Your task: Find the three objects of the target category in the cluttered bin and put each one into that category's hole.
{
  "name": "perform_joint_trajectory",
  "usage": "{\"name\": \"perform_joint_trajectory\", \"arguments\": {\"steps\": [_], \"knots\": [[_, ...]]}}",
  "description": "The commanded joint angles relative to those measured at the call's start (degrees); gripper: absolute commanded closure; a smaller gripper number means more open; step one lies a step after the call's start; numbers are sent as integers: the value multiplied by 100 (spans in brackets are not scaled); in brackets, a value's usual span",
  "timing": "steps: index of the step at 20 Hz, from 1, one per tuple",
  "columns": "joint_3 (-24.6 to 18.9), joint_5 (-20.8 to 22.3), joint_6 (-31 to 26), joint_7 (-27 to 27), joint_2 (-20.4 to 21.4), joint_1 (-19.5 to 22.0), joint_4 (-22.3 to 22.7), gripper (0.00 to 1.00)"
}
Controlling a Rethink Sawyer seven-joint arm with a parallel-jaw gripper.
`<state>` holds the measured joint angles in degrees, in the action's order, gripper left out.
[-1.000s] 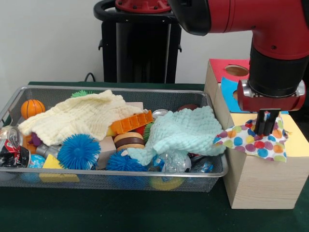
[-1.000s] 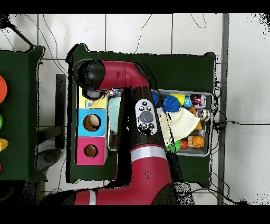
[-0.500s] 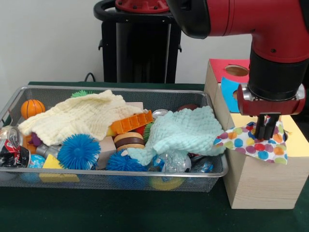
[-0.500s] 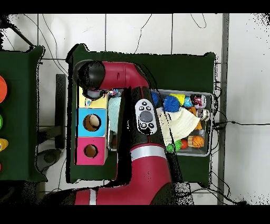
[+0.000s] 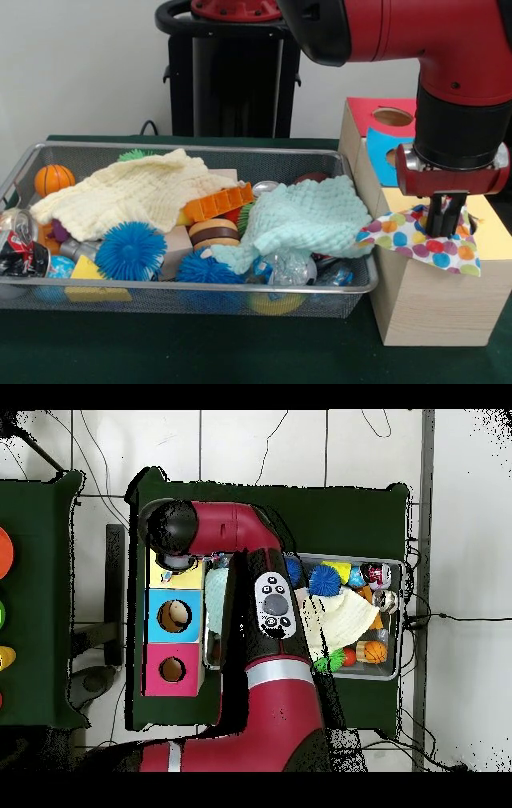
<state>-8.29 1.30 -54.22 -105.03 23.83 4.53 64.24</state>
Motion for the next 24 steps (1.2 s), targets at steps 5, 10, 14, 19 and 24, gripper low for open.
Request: {"name": "perform_joint_trajectory", "arguments": {"steps": [5, 10, 14, 19, 24], "knots": [[-231, 152, 915, -453, -272, 14, 672, 100], [-250, 209, 1101, -387, -273, 36, 823, 100], [-259, 257, 1379, -389, -279, 64, 995, 100], [-289, 311, 1707, -352, -310, 121, 1186, 100], [-279, 367, 1896, -328, -346, 125, 1259, 100]]}}
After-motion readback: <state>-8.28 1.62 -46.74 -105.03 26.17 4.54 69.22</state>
